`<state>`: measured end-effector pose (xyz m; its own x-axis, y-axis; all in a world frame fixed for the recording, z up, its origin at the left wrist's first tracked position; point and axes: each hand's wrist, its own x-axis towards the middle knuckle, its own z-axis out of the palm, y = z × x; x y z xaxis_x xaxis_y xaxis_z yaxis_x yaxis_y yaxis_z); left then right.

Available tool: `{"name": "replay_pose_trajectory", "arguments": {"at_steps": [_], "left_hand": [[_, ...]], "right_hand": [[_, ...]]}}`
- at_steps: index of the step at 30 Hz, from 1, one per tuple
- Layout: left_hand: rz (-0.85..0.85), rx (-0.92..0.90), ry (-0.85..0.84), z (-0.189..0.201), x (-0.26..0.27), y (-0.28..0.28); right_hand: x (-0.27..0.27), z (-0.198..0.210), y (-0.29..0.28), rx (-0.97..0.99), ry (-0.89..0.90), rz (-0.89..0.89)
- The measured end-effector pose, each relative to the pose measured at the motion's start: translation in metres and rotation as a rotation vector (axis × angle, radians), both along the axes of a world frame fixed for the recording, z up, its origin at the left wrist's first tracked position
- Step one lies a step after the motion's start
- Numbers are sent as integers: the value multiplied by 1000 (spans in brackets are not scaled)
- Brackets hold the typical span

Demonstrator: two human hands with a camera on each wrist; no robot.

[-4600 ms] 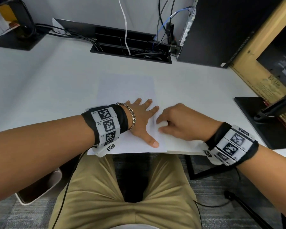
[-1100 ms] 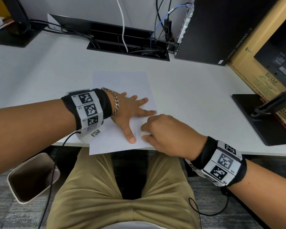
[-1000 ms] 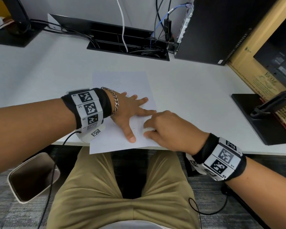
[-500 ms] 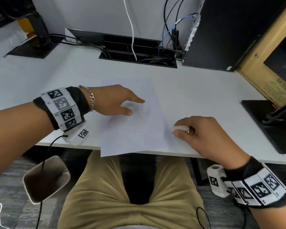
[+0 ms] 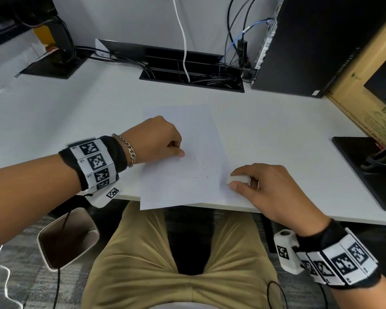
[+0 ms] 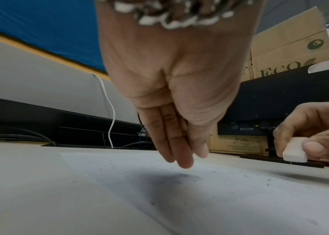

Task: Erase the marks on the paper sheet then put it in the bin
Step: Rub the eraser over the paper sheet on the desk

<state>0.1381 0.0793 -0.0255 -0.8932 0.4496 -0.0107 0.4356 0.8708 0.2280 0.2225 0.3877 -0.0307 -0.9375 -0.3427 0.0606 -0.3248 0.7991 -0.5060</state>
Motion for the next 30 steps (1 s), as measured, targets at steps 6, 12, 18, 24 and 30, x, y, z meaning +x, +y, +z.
{"name": "replay_pose_trajectory", "arguments": {"at_steps": [6,12,18,24,30], "left_hand": [[-44,-30,6,-9,2,6],[-71,-34,71,-7,4,6],[-359,-55,-266,-16,8,6],[-403,-170,-449,-15,3,15],[-421,-262,-459,-4,2,25]], "right_hand": [[3,-2,-4,1,-18,13],[7,-5,-14,34,-35,54],[-1,-2,-31,104,-16,103],[-8,-6,-47,192,-51,117],[5,-2,-58,331,-56,197]]}}
